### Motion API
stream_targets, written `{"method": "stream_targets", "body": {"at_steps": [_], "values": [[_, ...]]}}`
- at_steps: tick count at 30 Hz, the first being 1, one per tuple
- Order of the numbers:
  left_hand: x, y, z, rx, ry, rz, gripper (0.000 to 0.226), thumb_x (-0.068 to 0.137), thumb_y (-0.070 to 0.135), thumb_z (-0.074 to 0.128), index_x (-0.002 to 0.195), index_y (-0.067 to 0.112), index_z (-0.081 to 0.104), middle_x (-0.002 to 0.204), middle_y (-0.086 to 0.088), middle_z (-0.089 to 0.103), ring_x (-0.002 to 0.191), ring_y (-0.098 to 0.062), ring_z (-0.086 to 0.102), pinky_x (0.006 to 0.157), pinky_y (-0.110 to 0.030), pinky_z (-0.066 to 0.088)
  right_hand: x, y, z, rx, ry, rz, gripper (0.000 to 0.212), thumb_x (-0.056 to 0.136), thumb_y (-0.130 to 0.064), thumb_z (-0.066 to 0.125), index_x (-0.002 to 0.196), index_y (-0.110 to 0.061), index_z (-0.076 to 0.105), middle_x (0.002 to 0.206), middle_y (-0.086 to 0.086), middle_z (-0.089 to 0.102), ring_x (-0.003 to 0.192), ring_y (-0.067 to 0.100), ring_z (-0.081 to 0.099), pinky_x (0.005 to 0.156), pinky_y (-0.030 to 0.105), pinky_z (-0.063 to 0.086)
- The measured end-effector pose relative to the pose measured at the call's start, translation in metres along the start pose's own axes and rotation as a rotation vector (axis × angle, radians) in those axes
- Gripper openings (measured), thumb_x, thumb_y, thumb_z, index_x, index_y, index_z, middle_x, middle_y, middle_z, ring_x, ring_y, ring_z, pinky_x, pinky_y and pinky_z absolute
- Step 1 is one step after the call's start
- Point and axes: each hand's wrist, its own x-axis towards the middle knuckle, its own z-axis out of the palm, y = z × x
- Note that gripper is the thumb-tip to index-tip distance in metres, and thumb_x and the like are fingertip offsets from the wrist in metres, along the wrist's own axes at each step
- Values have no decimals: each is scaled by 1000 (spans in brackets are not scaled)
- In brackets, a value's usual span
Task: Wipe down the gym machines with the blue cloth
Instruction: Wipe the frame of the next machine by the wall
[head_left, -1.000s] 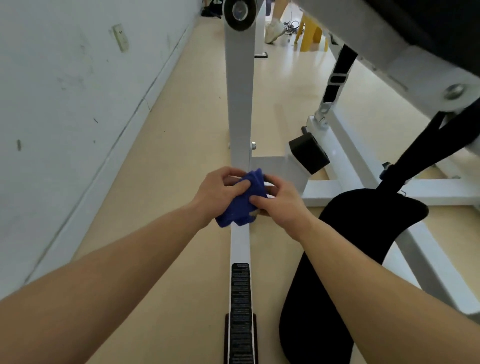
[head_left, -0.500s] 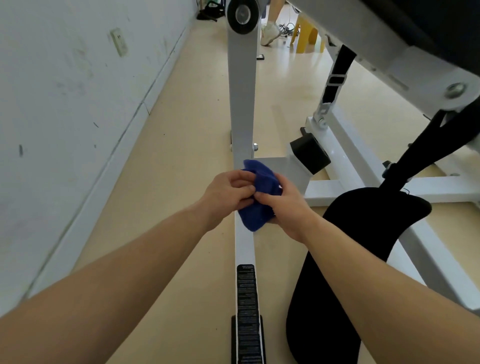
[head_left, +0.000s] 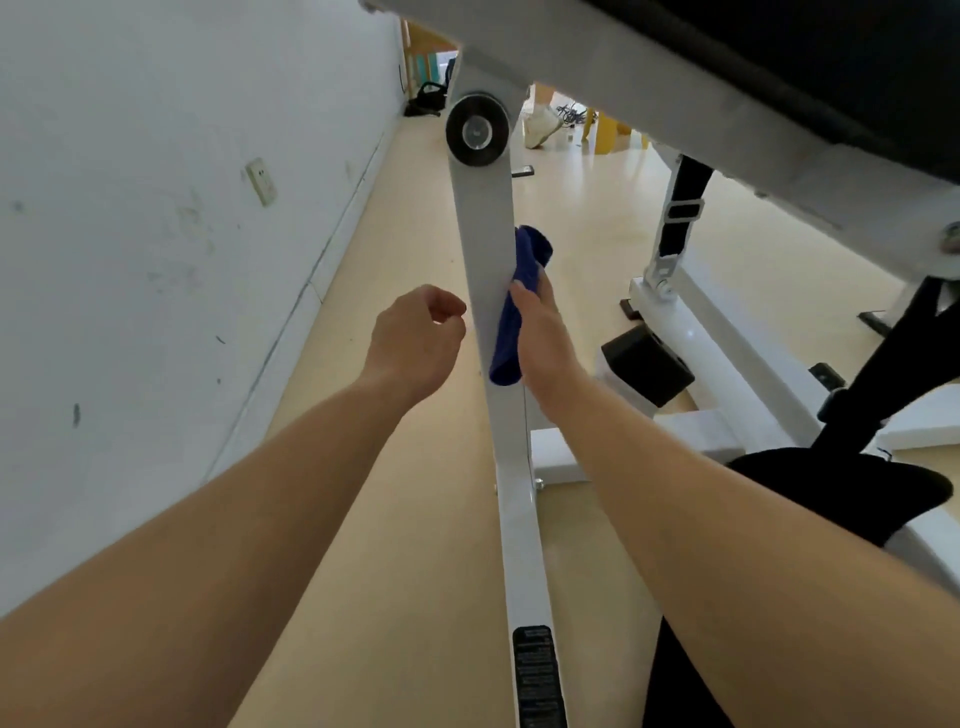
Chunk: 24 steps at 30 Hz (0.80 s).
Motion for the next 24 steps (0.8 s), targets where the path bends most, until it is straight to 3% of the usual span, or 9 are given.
{"method": "stream_targets", "body": {"at_steps": [4, 8, 12, 17, 20, 24], "values": [[-3, -7, -15, 56, -6, -7, 23, 87, 21, 55, 106, 29, 67, 104, 15, 66, 95, -13, 66, 87, -41, 57, -2, 25, -3, 46, 15, 35, 44, 106, -33, 34, 150, -33, 34, 136, -1, 57, 121, 23, 56, 110, 51, 40], [6, -7, -29, 96, 17, -8, 24, 87, 20, 58, 108, 28, 67, 107, 15, 67, 95, -13, 67, 88, -41, 56, 21, -30, 8, -57, 26, -100, 57, 91, -57, 33, 146, -41, 34, 135, -4, 56, 120, 22, 55, 106, 53, 42], [16, -1, -32, 86, 54, 12, 23, 87, 21, 60, 108, 27, 67, 107, 12, 68, 99, -16, 67, 92, -43, 55, 28, -60, 14, -155, 71, -311, 54, 97, -48, 31, 151, -42, 29, 145, -6, 50, 125, 19, 52, 106, 50, 41], [17, 12, -27, 112, 54, 49, 22, 90, 22, 58, 110, 27, 65, 108, 12, 66, 97, -16, 66, 89, -42, 56, 15, -18, -1, -182, 6, -153, 49, 101, -41, 31, 150, -45, 29, 134, -5, 56, 117, 24, 56, 106, 53, 41], [19, 19, -25, 130, 40, 70, 23, 90, 22, 57, 111, 28, 64, 108, 15, 65, 93, -13, 65, 88, -39, 56, 25, -62, 5, -196, 51, -239, 45, 104, -35, 32, 149, -39, 35, 125, 2, 61, 107, 26, 58, 98, 49, 46], [19, 17, -22, 119, 39, 52, 22, 90, 21, 56, 109, 28, 65, 107, 14, 65, 93, -13, 65, 88, -39, 56, 29, -80, 9, -210, 65, -357, 49, 106, -36, 32, 154, -39, 26, 140, -2, 55, 113, 20, 54, 97, 42, 42]]}}
